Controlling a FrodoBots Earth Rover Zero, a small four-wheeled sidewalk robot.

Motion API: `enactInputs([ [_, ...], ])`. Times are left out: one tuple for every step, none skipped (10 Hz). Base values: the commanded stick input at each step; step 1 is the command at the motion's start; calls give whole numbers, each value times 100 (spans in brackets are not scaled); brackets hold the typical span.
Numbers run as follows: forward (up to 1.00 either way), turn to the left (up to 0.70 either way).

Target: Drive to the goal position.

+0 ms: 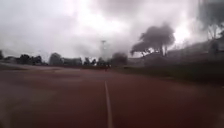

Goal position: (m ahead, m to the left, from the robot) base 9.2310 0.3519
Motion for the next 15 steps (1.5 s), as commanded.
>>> enactInputs([
  [50, 0],
  [50, 0],
  [50, 0],
  [50, 0],
  [50, 0],
  [50, 0],
  [50, 0],
  [50, 0],
  [50, 0],
  [50, 0],
  [50, 0],
  [50, 0],
  [50, 0],
  [50, 0],
  [50, 0],
])
